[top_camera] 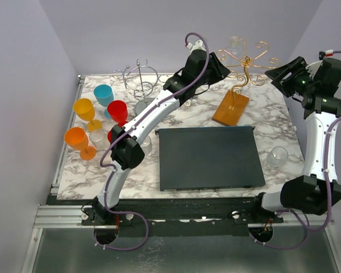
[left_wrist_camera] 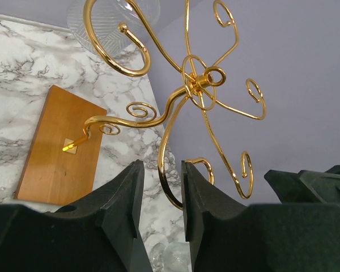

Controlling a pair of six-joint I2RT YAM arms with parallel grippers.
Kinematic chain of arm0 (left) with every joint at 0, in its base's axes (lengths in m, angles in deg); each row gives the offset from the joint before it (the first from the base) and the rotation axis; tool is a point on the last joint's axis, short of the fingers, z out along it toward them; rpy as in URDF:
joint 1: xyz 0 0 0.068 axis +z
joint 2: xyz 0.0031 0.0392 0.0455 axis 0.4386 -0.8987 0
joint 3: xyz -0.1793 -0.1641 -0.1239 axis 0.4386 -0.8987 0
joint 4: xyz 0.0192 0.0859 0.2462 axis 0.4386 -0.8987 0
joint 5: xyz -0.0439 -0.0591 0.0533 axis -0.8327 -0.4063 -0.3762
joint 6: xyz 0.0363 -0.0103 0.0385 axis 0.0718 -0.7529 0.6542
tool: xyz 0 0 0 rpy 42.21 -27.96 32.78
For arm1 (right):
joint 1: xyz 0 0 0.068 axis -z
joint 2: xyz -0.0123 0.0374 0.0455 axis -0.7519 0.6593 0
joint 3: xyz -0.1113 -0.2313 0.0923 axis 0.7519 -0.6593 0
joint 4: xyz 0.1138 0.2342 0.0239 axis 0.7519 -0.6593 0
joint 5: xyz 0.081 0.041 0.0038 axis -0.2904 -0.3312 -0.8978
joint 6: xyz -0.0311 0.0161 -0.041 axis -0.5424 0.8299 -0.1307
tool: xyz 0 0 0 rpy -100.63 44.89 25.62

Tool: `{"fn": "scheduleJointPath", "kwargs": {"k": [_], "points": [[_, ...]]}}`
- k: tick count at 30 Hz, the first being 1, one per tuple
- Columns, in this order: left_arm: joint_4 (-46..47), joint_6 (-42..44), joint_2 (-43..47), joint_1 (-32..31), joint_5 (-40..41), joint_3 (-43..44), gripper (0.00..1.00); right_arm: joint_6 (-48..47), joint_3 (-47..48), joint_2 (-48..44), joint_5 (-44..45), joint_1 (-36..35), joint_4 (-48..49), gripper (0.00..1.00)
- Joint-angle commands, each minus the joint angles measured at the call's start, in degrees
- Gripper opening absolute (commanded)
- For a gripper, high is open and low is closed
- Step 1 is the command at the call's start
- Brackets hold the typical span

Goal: Take the wine glass off the wine glass rack
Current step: Adjust the wine rack at the center of the board.

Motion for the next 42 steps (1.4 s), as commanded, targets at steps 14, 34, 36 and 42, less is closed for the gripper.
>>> {"fn": "scheduleJointPath", "kwargs": {"k": [14,34,36,42], "points": [[0.3,0.6,-1.2,-0.3,-0.7,1.8,0.37,0.7,-2.8,2.2,3.7,-3.3,1.4,0.43],[0.2,3.3,0.6,-0.2,-1.1,0.8,0.43,-5.4,7.5,9.7,9.6,-3.6,-8.5,0.01],[0.1,3.9,1.1,-0.2,-0.9,0.6,0.45,-6.2,9.1,10.7,10.7,-3.6,-9.7,0.01],[-0.2,6.0,2.8,-0.2,-0.3,-0.1,0.48,-8.7,13.2,13.9,12.9,-3.6,-13.6,0.00]]}}
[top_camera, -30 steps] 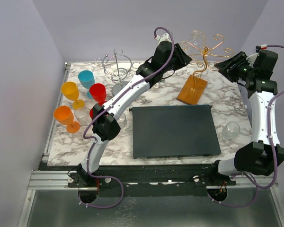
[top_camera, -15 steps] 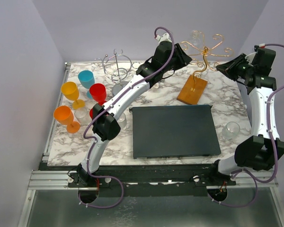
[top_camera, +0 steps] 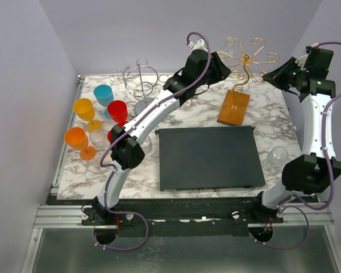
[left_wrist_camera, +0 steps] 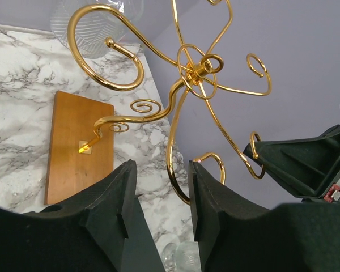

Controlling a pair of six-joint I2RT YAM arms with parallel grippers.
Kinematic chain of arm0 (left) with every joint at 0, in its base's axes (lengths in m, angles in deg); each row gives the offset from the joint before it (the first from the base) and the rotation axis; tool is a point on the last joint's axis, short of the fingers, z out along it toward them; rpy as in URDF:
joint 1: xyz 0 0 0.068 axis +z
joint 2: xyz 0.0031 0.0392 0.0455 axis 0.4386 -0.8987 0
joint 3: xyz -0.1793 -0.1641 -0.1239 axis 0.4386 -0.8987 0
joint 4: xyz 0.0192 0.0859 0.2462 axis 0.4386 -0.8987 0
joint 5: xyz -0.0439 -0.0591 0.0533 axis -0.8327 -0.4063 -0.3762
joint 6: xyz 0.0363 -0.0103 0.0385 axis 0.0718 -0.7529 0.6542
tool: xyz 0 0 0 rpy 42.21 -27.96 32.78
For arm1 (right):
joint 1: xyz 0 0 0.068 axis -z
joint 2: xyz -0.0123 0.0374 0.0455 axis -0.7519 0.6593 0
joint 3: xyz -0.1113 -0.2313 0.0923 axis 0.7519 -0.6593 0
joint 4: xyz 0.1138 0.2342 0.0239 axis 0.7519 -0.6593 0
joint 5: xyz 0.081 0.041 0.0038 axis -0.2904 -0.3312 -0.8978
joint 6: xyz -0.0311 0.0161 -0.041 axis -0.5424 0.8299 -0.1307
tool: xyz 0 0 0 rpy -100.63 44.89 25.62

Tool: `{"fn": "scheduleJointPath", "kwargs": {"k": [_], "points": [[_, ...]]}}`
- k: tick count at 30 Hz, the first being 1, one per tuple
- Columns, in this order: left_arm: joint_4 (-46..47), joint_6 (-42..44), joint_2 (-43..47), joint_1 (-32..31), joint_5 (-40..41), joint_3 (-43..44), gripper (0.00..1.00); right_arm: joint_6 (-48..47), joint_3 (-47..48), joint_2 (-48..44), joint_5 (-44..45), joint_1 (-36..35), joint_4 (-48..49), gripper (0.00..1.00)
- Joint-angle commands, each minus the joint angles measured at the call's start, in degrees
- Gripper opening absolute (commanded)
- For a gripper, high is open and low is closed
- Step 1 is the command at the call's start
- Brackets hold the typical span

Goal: Take the wine glass off the wine glass rack
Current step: Adjust the wine rack at the center of the board.

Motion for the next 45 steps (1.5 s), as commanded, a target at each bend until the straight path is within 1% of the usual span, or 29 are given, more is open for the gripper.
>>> {"fn": "scheduleJointPath", "kwargs": {"k": [1,9,12,15,19,21,23,27,30,36,40,44,45], "points": [[-0.8,3.4,3.5,-0.2,0.4,-0.6,0.48,-3.9,3.1,3.6,6.6,0.2,-3.8,0.00],[-1.6,8.2,5.9,-0.3,4.2,-0.3,0.53,-6.8,8.6,8.1,8.4,2.1,-8.3,0.00],[-1.8,10.0,5.0,0.1,4.9,2.4,0.54,-8.1,10.8,9.9,8.6,2.6,-9.9,0.01],[-1.8,9.9,2.6,1.2,3.3,6.9,0.56,-9.6,12.6,11.4,8.9,2.7,-11.0,0.01],[-1.2,7.6,-1.4,3.8,0.3,13.1,0.58,-11.3,11.7,11.0,9.3,2.7,-10.0,0.00],[0.6,5.3,-2.8,5.5,-2.1,14.1,0.58,-12.4,11.8,11.1,11.1,2.7,-10.3,0.01],[3.6,3.0,-3.9,7.1,-4.8,13.6,0.58,-13.4,12.5,11.8,12.9,2.7,-11.3,0.01],[11.1,-1.6,-7.1,9.7,-9.7,13.6,0.58,-15.1,12.0,11.6,13.6,2.6,-10.9,0.00],[16.5,-6.6,-10.7,11.2,-13.6,14.9,0.58,-16.4,11.7,11.6,15.4,2.3,-11.0,0.01],[25.0,-11.2,-15.4,11.1,-14.6,16.0,0.57,-17.4,11.5,11.8,19.2,1.5,-11.8,0.01],[26.8,-12.5,-16.4,10.5,-13.0,16.0,0.57,-17.0,11.3,11.6,20.2,1.4,-11.6,0.00],[26.8,-12.3,-15.5,9.6,-12.3,14.6,0.57,-17.4,12.9,12.6,26.0,1.4,-12.6,0.01],[26.9,-12.5,-15.0,9.3,-12.1,13.6,0.57,-17.2,13.4,13.0,26.3,1.4,-12.9,0.01]]}}
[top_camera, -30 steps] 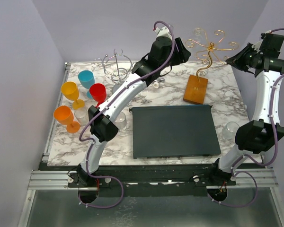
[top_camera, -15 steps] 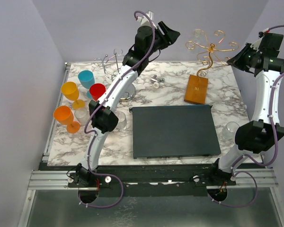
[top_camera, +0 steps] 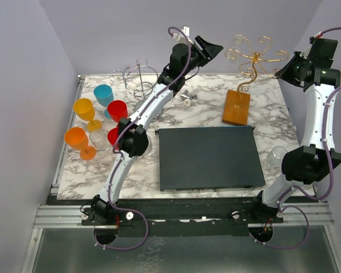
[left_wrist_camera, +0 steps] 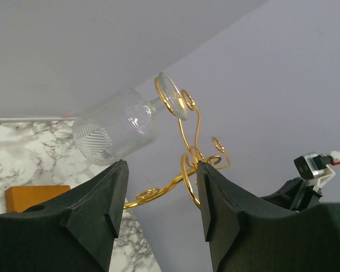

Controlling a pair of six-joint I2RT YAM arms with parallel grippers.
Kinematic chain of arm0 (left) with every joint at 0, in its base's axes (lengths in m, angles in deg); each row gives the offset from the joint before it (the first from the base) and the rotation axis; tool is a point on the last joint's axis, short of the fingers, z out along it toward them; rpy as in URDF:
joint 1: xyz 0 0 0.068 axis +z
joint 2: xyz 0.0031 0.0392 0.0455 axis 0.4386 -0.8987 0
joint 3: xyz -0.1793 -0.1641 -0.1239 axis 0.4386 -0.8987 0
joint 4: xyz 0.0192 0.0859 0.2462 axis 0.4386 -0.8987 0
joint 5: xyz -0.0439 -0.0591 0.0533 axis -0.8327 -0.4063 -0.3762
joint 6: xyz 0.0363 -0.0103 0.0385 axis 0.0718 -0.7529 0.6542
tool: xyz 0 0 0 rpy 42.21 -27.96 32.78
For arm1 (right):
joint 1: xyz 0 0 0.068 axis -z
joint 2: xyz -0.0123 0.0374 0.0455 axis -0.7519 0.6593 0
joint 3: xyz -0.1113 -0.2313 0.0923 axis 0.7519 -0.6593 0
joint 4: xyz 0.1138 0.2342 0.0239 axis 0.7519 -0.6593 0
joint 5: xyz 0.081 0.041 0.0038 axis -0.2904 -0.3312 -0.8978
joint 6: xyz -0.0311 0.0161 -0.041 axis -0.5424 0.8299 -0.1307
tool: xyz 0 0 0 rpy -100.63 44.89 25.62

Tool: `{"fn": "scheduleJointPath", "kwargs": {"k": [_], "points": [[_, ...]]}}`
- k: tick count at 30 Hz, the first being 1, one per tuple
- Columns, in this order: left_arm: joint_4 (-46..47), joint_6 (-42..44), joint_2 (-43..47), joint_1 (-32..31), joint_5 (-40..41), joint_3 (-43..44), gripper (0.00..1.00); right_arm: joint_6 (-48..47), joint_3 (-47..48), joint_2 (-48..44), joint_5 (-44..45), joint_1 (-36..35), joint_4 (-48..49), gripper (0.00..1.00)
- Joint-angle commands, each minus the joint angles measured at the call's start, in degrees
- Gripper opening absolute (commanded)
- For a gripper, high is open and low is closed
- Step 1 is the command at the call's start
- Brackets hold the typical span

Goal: Take the wine glass off the wine glass rack
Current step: Adjust the wine rack at the center of the board.

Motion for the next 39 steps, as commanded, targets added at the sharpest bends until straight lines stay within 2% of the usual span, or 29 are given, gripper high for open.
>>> {"fn": "scheduleJointPath", "kwargs": {"k": [1,5,12,25,29,39], "points": [[4.0,-1.3,2.4,-1.3,-0.5,-0.6,0.56,-1.3,0.0,5.0,14.1,0.7,-3.8,0.01],[2.3,-1.9,2.9,-2.4,-1.1,-1.7,0.49,-0.4,-1.0,3.6,13.1,0.7,-2.1,0.01],[1.1,-1.1,4.5,-3.4,-1.0,-3.6,0.48,-0.1,-1.4,2.6,12.2,0.7,-1.8,0.01],[0.7,-1.0,13.5,-4.5,8.7,-13.9,0.45,-0.2,-1.5,1.2,12.2,0.7,-1.4,0.00],[1.4,-2.7,10.9,-4.6,6.4,-9.7,0.52,-0.2,-2.2,0.4,11.8,0.6,-0.8,0.01],[1.2,-6.0,3.4,-5.2,4.1,-0.7,0.50,0.0,-3.0,-0.5,11.8,-0.8,-0.2,0.01]]}}
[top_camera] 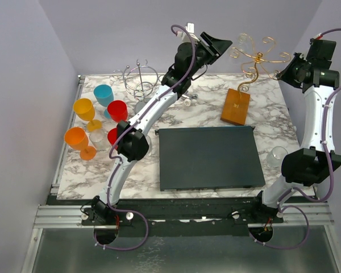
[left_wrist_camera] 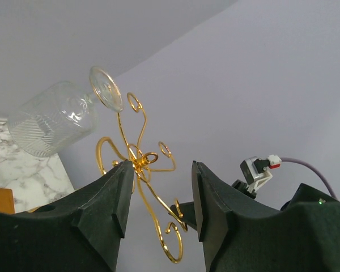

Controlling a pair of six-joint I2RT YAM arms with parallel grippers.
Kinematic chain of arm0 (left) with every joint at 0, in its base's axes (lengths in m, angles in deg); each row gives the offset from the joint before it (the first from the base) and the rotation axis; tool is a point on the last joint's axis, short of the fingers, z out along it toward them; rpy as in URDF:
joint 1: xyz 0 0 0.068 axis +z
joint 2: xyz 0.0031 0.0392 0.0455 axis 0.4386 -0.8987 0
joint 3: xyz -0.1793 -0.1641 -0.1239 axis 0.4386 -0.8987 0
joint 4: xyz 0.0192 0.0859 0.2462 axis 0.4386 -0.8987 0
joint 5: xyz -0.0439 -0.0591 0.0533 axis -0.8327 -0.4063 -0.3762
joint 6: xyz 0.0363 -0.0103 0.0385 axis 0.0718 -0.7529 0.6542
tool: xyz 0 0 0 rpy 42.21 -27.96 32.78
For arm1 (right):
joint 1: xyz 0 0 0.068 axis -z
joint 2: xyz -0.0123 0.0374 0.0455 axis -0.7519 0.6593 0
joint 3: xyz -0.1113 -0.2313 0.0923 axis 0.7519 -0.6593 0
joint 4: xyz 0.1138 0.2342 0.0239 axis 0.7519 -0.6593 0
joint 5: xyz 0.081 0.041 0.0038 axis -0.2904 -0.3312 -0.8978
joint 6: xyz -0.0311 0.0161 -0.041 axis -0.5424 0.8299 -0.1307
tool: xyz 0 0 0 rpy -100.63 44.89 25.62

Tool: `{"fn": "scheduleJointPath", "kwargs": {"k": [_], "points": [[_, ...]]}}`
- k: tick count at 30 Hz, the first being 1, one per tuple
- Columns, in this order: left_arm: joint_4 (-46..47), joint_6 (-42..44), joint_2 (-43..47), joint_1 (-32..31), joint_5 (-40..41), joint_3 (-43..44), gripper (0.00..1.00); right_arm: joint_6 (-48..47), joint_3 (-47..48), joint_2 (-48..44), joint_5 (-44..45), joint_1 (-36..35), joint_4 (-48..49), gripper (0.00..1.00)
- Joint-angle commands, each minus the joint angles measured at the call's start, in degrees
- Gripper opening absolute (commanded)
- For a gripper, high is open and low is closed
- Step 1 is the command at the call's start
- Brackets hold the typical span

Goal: Take the wine glass off the wine glass rack
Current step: Adjust the wine rack at the center of the board.

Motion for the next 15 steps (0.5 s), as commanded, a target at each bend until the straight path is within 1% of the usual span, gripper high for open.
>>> {"fn": "scheduleJointPath", "kwargs": {"k": [1,11,13,15], "points": [[-0.8,-1.7,-3.6,-0.6,-1.2,2.8,0.50,0.2,-2.0,0.9,6.7,-0.3,0.1,0.01],[-1.1,0.9,-0.5,-0.9,4.1,-2.3,0.50,0.3,-2.4,1.0,6.7,-0.7,0.3,0.01],[-1.8,0.8,-0.5,-0.8,4.1,-2.4,0.50,0.2,-2.3,1.0,6.7,-0.8,0.4,0.01],[-3.5,0.4,-0.3,-0.9,6.4,-2.6,0.50,0.2,-2.1,1.0,6.7,-0.8,0.3,0.01]]}}
